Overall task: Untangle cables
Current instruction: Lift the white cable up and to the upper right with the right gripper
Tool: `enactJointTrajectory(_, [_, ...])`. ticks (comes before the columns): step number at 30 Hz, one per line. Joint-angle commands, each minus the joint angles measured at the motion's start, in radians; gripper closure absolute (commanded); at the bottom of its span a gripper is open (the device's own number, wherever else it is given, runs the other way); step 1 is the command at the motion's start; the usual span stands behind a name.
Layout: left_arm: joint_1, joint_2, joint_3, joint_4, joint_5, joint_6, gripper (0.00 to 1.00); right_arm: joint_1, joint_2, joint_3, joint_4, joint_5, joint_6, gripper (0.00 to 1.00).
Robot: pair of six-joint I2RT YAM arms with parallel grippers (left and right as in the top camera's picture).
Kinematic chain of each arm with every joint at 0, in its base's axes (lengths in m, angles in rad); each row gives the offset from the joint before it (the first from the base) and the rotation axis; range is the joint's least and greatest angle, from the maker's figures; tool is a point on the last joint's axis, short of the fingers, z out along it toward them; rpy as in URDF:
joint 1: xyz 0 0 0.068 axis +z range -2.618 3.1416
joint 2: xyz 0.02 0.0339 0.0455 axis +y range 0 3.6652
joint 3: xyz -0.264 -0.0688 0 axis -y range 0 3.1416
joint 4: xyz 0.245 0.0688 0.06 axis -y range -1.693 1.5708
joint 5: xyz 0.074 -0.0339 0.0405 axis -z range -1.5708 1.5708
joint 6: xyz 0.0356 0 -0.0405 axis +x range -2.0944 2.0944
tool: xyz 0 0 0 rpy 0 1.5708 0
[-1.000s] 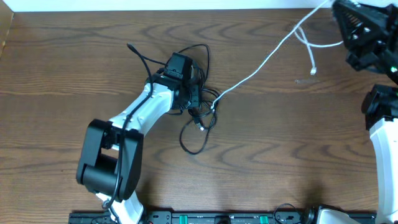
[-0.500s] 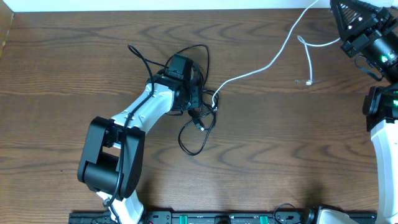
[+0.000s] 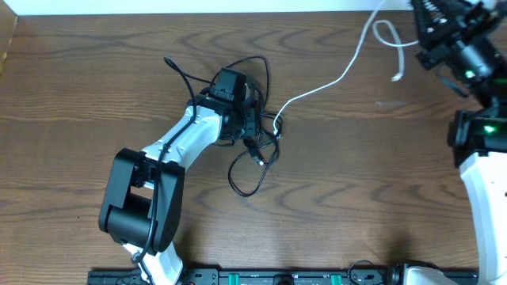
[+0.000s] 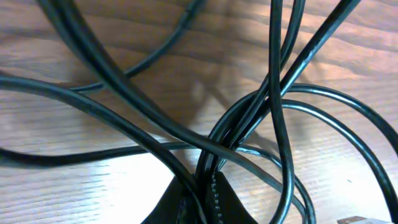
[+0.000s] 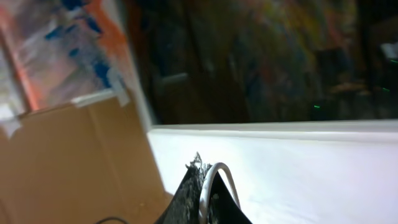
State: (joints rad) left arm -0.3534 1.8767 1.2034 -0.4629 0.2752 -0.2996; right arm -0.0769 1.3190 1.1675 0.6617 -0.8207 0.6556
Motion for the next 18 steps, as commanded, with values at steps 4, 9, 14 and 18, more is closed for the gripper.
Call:
enactJointTrajectory(4, [-0.042, 0.005, -0.003, 0.013, 0.056, 0.029, 0.93, 0.123, -0.004, 0.011, 0.009, 0.043, -0.133, 0.99])
enactJointTrajectory(9, [-0.066, 0.005, -0.003, 0.022, 0.053, 0.028, 0.93, 0.203, -0.004, 0.011, 0.013, 0.122, -0.192, 0.99])
enactJointTrajectory(14, [-0.070, 0.005, -0.003, 0.024, 0.053, 0.028, 0.93, 0.230, -0.004, 0.011, 0.114, 0.142, -0.188, 0.99])
enactJointTrajectory(18, [-0.071, 0.007, -0.003, 0.029, 0.053, -0.003, 0.93, 0.233, -0.004, 0.011, 0.171, 0.141, -0.121, 0.99])
